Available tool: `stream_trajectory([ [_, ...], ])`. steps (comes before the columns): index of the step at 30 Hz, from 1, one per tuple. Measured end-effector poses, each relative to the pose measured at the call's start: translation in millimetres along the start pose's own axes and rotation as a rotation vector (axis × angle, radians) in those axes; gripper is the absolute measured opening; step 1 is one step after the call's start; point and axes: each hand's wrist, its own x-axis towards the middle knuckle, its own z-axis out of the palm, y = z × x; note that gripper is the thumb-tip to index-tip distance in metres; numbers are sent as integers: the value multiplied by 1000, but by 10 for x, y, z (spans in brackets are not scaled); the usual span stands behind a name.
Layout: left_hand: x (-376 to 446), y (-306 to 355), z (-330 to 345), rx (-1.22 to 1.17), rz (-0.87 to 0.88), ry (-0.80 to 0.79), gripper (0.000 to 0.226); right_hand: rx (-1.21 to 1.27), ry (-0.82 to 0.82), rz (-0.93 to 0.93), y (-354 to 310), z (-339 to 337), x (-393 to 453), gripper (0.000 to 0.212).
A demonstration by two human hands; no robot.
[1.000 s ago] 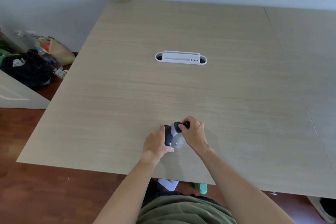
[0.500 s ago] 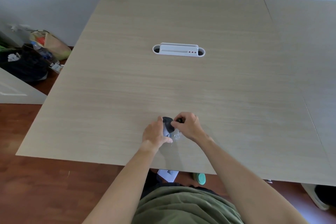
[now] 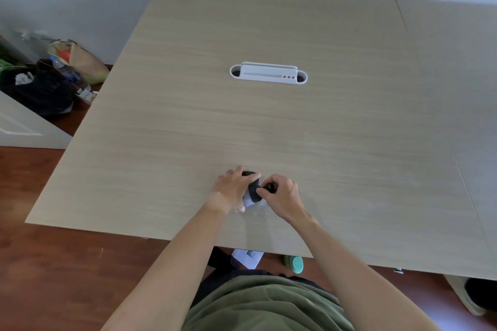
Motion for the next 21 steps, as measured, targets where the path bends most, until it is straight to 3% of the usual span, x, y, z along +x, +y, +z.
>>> stream_trajectory([
  [6,51,-11,-16,-77,29,-19,91,23,227,88,57,-59,33,5],
  [12,102,-19,-9,-124,45,-2,87,11,-106,53,-47,-28,66,5],
  [17,102,-18,-62,-93,48,-28,92,5,196,93,19,-62,126,6],
  [21,107,-8,-66,-45,42,-30,90,57,176,80,-4,-97,104,5],
])
